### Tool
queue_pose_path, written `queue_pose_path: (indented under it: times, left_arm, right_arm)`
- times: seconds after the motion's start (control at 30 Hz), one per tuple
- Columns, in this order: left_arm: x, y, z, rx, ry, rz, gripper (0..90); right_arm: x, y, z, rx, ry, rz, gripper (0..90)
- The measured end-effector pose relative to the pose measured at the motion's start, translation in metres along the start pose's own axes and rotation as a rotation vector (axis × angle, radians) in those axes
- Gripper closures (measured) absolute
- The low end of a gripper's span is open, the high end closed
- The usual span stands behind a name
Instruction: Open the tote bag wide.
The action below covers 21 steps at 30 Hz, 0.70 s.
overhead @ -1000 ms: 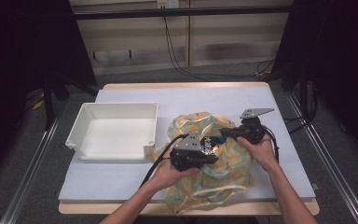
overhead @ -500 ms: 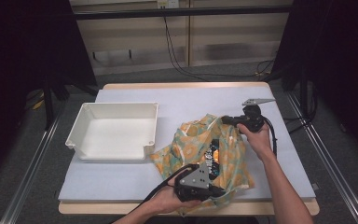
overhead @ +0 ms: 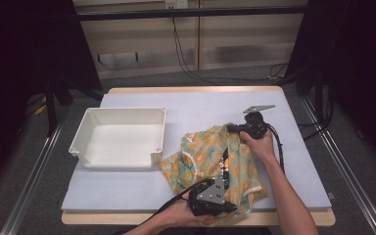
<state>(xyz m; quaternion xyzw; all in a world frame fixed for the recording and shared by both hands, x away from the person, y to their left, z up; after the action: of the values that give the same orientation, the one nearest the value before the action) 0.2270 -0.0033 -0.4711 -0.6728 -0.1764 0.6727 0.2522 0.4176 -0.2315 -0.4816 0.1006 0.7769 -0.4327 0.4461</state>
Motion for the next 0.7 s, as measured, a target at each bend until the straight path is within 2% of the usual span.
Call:
queue_pose_path:
  times: [0.07, 0.1, 0.13, 0.17, 0.2, 0.3, 0.33, 0.37, 0.4, 0.43, 0.53, 0.6, 0.63, 0.7]
  left_arm:
    - [0.002, 0.001, -0.002, 0.002, -0.014, 0.01, 90.0]
    - [0.002, 0.0, -0.004, -0.02, -0.014, 0.008, 89.5]
    - [0.002, 0.0, -0.004, -0.02, -0.014, 0.008, 88.7]
    - [0.002, -0.001, -0.005, -0.027, -0.035, 0.026, 88.7]
    - [0.002, -0.002, -0.006, -0.021, -0.039, 0.036, 85.3]
    - [0.001, -0.008, -0.008, -0.026, -0.068, 0.06, 82.4]
    - [0.0, -0.014, -0.01, -0.04, -0.072, 0.075, 76.7]
    - [0.0, -0.014, -0.01, -0.04, -0.072, 0.075, 75.3]
    - [-0.001, -0.018, -0.011, -0.047, -0.091, 0.098, 75.3]
    - [-0.001, -0.022, -0.012, -0.052, -0.095, 0.11, 69.6]
    - [-0.002, -0.032, -0.015, -0.077, -0.115, 0.133, 67.0]
    - [-0.003, -0.038, -0.018, -0.081, -0.125, 0.151, 63.8]
    - [-0.004, -0.042, -0.019, -0.086, -0.121, 0.151, 61.3]
    - [-0.005, -0.048, -0.021, -0.095, -0.133, 0.165, 60.0]
  right_arm:
    - [0.001, 0.0, -0.001, 0.001, 0.003, 0.002, 88.0]
    - [0.003, -0.004, -0.002, -0.012, 0.015, 0.016, 82.2]
    - [0.003, -0.004, -0.002, -0.012, 0.015, 0.016, 82.2]
    - [0.002, -0.005, -0.003, -0.013, 0.01, 0.017, 79.1]
    - [0.001, -0.012, -0.005, -0.018, 0.006, 0.02, 72.0]
    - [-0.001, -0.02, -0.006, -0.018, 0.007, 0.038, 65.4]
    - [-0.003, -0.03, -0.007, -0.024, 0.018, 0.059, 60.0]
    - [-0.003, -0.03, -0.007, -0.024, 0.018, 0.059, 60.0]
    - [-0.004, -0.035, -0.008, -0.022, 0.014, 0.066, 58.2]
    - [-0.006, -0.045, -0.012, -0.023, 0.004, 0.088, 52.7]
    - [-0.008, -0.052, -0.016, -0.023, 0.003, 0.095, 47.8]
    - [-0.009, -0.059, -0.019, -0.027, -0.015, 0.101, 44.5]
    - [-0.011, -0.067, -0.022, -0.03, -0.014, 0.112, 40.9]
    - [-0.011, -0.07, -0.022, -0.033, -0.013, 0.116, 39.9]
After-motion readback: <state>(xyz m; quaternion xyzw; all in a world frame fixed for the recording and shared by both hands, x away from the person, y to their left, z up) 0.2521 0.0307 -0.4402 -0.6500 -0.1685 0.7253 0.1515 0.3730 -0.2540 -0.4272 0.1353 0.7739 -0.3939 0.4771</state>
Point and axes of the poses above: each handheld gripper's, and its own axes: y roughly forward along the jaws, x roughly out of its underside, z roughly to its right, the point moved 1 cm from there along y, roughly forward along the jaws
